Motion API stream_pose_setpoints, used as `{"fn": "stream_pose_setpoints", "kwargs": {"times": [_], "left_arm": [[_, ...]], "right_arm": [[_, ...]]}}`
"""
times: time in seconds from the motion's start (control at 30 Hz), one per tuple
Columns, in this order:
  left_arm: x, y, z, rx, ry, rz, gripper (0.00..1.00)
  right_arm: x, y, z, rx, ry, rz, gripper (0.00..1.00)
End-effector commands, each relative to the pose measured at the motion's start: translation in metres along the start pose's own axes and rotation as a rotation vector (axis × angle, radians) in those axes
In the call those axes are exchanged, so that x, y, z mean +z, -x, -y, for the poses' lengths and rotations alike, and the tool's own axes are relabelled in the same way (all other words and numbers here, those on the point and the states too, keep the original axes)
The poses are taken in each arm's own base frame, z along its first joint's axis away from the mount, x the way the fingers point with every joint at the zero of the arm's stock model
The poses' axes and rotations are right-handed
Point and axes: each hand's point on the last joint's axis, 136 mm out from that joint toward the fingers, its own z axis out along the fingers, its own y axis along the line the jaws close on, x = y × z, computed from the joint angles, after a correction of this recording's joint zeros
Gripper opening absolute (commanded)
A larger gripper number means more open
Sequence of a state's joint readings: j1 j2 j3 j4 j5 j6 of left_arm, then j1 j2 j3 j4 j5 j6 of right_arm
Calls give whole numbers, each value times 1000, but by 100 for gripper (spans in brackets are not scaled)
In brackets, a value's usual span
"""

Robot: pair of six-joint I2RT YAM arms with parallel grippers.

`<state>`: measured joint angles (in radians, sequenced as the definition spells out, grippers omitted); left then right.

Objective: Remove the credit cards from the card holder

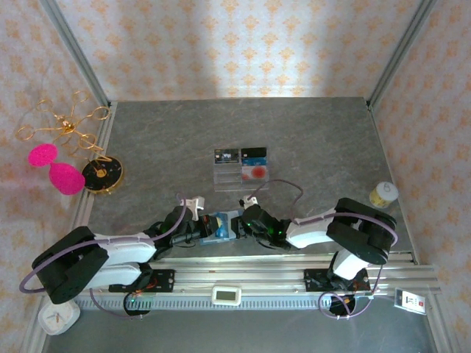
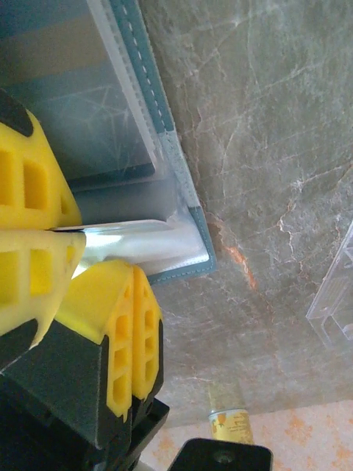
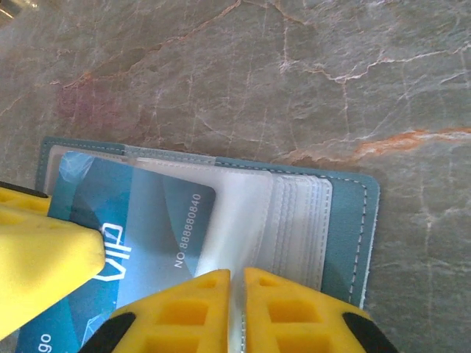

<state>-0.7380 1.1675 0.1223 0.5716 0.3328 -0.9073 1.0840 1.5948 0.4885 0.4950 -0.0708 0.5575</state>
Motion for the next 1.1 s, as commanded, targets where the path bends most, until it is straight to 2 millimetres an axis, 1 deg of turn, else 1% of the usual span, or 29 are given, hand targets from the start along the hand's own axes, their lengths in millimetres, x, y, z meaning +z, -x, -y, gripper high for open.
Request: {"fn": "stream_pose_setpoints", "kwargs": {"times": [0.0,0.07,0.13,0.23,0.27,0.4,0.5,0.6,0.67,0.73,0.77,0.8,0.87,0.93,0.97,1.0,1.07], "left_arm": [[-8,9,4,51,30,31,0],[-15,17,6,89,57,61,0],[-24,26,9,137,90,84,0],[-34,39,23,221,99,115,0],[-37,44,27,250,107,124,0],[-48,68,55,395,102,179,0],[-50,81,78,481,71,201,0],[-48,92,95,553,60,209,0],[-45,98,104,612,59,208,0],[-41,108,118,705,52,202,0],[-39,113,123,749,56,198,0],[-37,122,133,800,52,198,0],[-31,139,147,899,61,190,0],[-22,156,158,1013,94,162,0],[-16,162,160,1063,115,129,0],[-9,165,163,1131,121,86,0],[2,164,170,1244,103,1,0]], "right_arm": [[-4,-31,41,-6,-162,-89,9],[-7,-31,48,1,-188,-85,9],[-10,-30,50,8,-190,-68,9],[-14,-21,42,-10,-149,-32,11],[-17,-16,37,-19,-130,-12,12],[-38,11,25,-71,-84,96,16],[-58,28,25,-77,-88,174,21],[-78,41,32,-48,-123,240,25],[-90,45,47,-9,-179,272,27],[-101,48,64,37,-222,292,28],[-104,49,69,54,-224,298,28],[-107,49,75,74,-227,307,28],[-113,50,83,106,-236,321,29],[-116,51,86,123,-235,328,30],[-118,51,87,132,-234,329,30],[-118,50,88,137,-235,326,30],[-118,47,93,152,-246,315,30]]}}
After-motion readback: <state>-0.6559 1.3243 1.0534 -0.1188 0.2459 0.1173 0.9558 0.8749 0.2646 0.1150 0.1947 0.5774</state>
